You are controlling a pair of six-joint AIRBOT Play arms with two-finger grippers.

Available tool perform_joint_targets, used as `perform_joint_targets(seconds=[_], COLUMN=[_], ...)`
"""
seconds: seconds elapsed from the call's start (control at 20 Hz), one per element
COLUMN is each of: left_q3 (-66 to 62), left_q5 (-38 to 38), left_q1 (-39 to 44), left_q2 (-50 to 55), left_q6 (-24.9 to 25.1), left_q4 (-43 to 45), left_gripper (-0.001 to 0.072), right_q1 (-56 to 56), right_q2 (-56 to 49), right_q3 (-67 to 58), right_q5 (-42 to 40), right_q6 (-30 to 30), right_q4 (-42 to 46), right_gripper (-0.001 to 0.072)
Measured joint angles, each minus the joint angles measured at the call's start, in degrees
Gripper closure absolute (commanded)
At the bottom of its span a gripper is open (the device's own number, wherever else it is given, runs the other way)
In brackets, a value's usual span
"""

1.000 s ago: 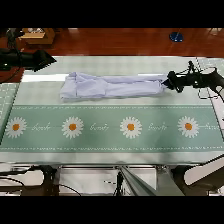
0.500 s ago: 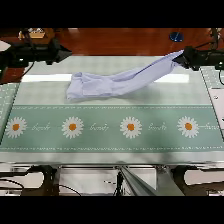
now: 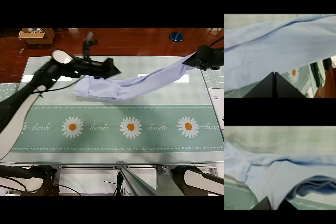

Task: Fold the shirts.

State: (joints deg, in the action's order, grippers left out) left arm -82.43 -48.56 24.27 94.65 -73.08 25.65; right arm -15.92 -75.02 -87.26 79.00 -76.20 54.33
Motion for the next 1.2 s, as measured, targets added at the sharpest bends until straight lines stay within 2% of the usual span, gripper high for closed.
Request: perform_joint_targets(seconds=[0.15,0.5,0.8,1.0,1.2], left_q3=[0.0,0.0,-0.02,0.0,0.0], left_q5=[1.97,7.08,9.97,10.56,8.57], left_q1=[5.27,14.49,20.68,21.14,15.43], left_q2=[3.5,10.69,18.62,19.96,11.47], left_q6=[-1.42,-2.51,-2.25,5.16,16.39], left_q4=[-0.42,-7.61,-23.56,-33.68,-37.48], left_gripper=[0.0683,0.0683,0.0684,0.0686,0.0686], right_q1=[0.0,0.0,0.0,0.0,0.02], right_q2=[3.82,6.75,8.7,10.62,10.88], right_q3=[-0.02,-0.02,-0.02,-0.02,-0.02], right_q5=[1.77,5.25,6.99,7.74,7.67], right_q6=[-1.36,-3.37,-4.02,-4.09,-3.98], right_q4=[2.62,4.2,3.98,5.92,7.15], right_gripper=[0.0674,0.0674,0.0674,0.0674,0.0674])
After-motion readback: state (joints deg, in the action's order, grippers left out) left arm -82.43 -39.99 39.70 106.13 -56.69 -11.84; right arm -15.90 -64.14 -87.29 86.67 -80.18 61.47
